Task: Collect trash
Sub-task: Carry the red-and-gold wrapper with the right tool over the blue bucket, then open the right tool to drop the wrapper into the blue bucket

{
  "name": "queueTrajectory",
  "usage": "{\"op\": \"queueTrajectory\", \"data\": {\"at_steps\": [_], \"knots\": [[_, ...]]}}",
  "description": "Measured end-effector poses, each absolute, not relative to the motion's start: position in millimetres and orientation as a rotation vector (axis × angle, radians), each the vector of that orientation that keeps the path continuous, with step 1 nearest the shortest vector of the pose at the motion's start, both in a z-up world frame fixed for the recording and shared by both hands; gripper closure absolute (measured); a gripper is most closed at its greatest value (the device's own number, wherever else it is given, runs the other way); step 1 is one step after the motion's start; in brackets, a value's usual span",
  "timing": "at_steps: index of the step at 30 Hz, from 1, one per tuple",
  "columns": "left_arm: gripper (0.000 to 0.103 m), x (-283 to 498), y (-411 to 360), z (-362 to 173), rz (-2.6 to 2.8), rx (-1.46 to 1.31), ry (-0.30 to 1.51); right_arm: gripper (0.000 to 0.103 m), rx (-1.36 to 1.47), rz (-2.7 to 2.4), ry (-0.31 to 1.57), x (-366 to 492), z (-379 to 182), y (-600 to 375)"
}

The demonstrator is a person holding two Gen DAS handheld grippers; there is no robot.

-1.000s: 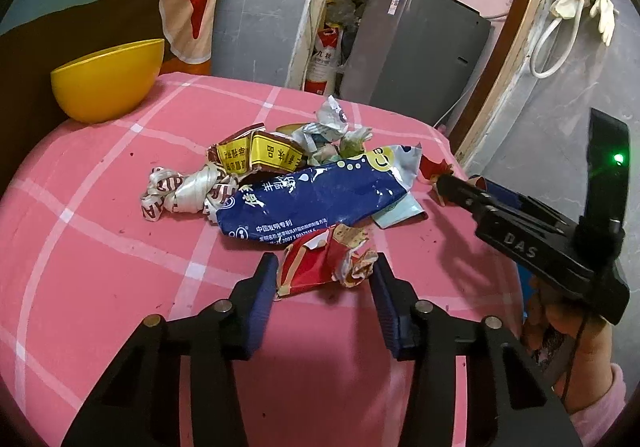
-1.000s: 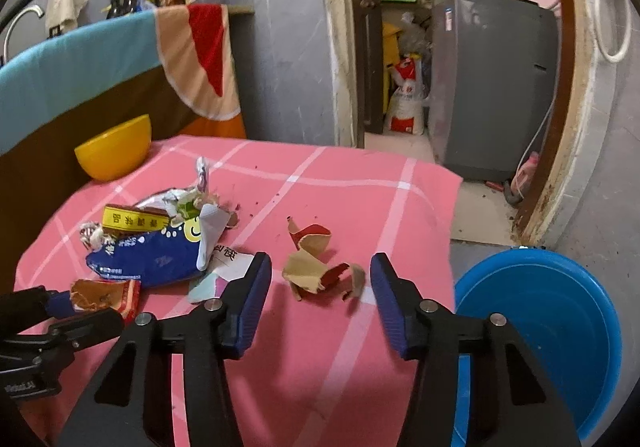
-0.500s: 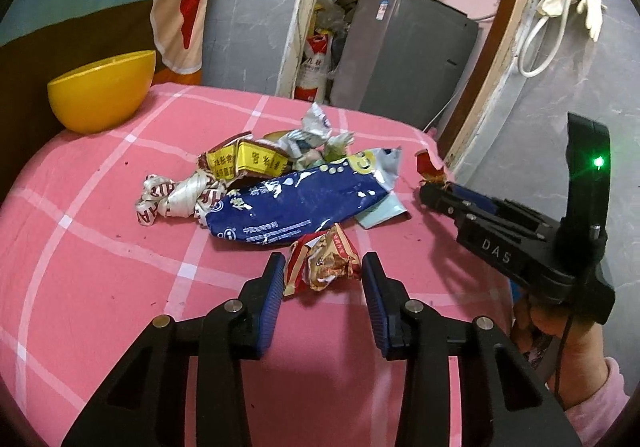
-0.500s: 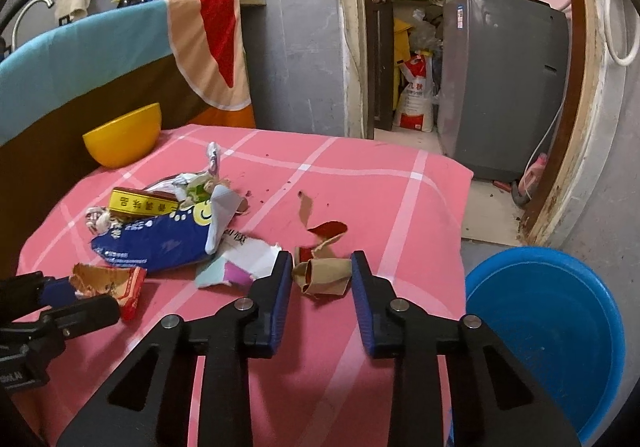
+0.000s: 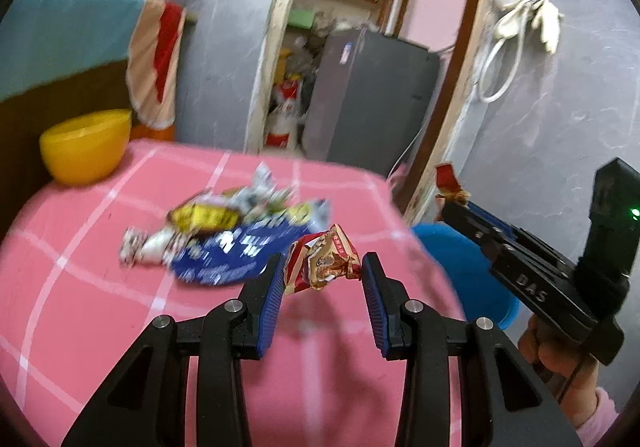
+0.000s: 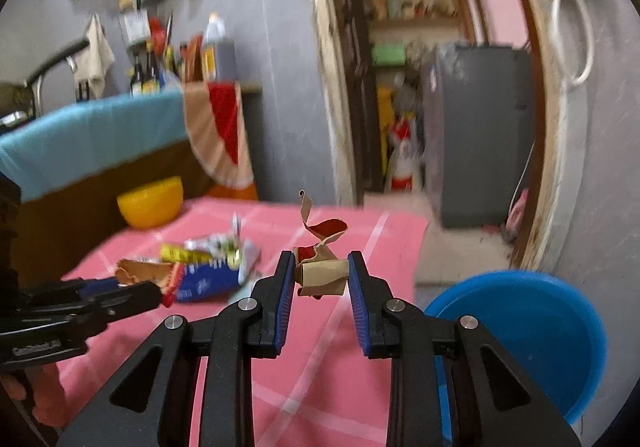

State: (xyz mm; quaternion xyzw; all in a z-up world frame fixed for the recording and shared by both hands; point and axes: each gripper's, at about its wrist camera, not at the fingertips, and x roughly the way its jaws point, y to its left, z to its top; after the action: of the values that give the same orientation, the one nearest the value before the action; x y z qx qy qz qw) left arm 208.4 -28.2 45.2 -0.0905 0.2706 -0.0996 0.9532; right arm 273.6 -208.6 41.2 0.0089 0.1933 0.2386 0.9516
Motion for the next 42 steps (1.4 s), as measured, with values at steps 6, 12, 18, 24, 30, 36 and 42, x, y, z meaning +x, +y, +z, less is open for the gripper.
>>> {"op": "queueTrajectory", "data": {"at_steps": [6, 12, 18, 24, 30, 36, 42], "knots": [[0.069, 213, -64, 79, -0.274, -0.159, 0.394, 0.078, 0.056, 0.402, 0.226, 247, 81, -246], [0.069, 232, -107, 98, -0.374, -0.138, 0.313, 0.078, 0.050, 0.270, 0.133, 234, 101, -283], [0.069, 261, -149, 98, -0.462, -0.134, 0.338, 0.078, 0.065, 0.158, 0.155, 241, 91, -320], [0.069, 297, -181, 78, -0.502, -0.128, 0.456, 0.077, 0.102, 0.101, 0.250, 253, 62, -348], [0.067, 327, -195, 48, -0.489, -0.141, 0.615, 0.076, 0.145, 0.085, 0.346, 267, 32, -362], [0.062, 348, -198, 26, -0.485, -0.161, 0.738, 0.073, 0.164, 0.090, 0.414, 276, 15, -363], [0.050, 340, -194, 31, -0.465, -0.171, 0.749, 0.064, 0.170, 0.089, 0.438, 279, 10, -363]]}}
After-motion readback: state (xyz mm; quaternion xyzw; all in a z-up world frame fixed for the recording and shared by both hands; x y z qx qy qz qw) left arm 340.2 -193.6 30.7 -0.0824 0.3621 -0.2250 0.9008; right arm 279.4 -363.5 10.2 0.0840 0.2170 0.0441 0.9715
